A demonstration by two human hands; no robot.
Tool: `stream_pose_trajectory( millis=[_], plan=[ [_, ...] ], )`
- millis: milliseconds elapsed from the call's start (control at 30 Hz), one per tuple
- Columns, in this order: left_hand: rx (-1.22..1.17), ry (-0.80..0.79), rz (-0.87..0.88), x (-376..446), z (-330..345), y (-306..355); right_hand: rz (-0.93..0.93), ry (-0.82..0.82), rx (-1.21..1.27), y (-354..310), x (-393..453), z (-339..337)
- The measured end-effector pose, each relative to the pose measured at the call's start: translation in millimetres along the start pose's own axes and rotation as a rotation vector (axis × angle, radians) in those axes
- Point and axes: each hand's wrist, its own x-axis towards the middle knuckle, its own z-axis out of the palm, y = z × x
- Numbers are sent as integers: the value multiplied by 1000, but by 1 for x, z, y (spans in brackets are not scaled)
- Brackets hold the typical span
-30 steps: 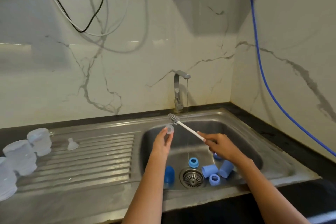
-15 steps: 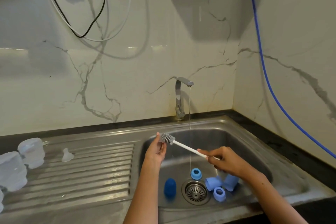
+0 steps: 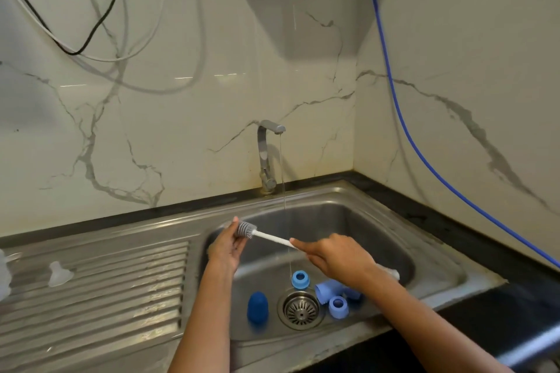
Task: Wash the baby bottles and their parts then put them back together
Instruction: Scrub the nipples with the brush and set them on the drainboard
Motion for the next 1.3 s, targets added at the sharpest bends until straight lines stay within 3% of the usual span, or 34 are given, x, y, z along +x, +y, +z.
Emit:
stream_pose_trajectory(
  millis=[67,100,200,267,333,433,467,500,533,633,733,833,933,1067,1133,1300],
  plan=[
    [47,32,37,2,-3,-3,3,-12,-68,-4,3,1],
    [54,13,41,1,-3,-4,7,-42,104,-3,2,3],
    [-30,-126,-3,-3,1,-2,258,-263,1070,10,-4,-4],
    [-138,-207,-30,-5,5,-3,362,-341,1319,17,-7,-7],
    [-128,-186,-36,-2,4,-5,255,-221,1051,12,-6,-3],
    [-13,-107,-8,2,4,-8,88,-35,150,5,3,2],
    [3,-96,8,2,5,-9,89,4,35,5,5,1],
    [16,-96,22,2,4,-9,84,17,52,3,4,2],
    [20,-110,31,0,4,-9,84,-4,222,2,2,4],
    [-93,-209,13,-5,4,-5,258,-199,1084,6,-3,0],
    [-251,-303,13,-9,11,0,412,-418,1416,18,-5,-15],
    [-239,-245,80,-10,14,1,333,-328,1268,10,-1,-12],
    [-154,-81,142,-9,13,-5,165,-65,784,3,4,-2],
    [-122,24,195,-7,16,-9,41,15,264,13,8,-5],
    [-170,49,178,-10,14,-10,31,6,279,17,6,-5],
    [-209,32,129,-12,9,-8,84,19,688,18,-1,-1]
  ],
)
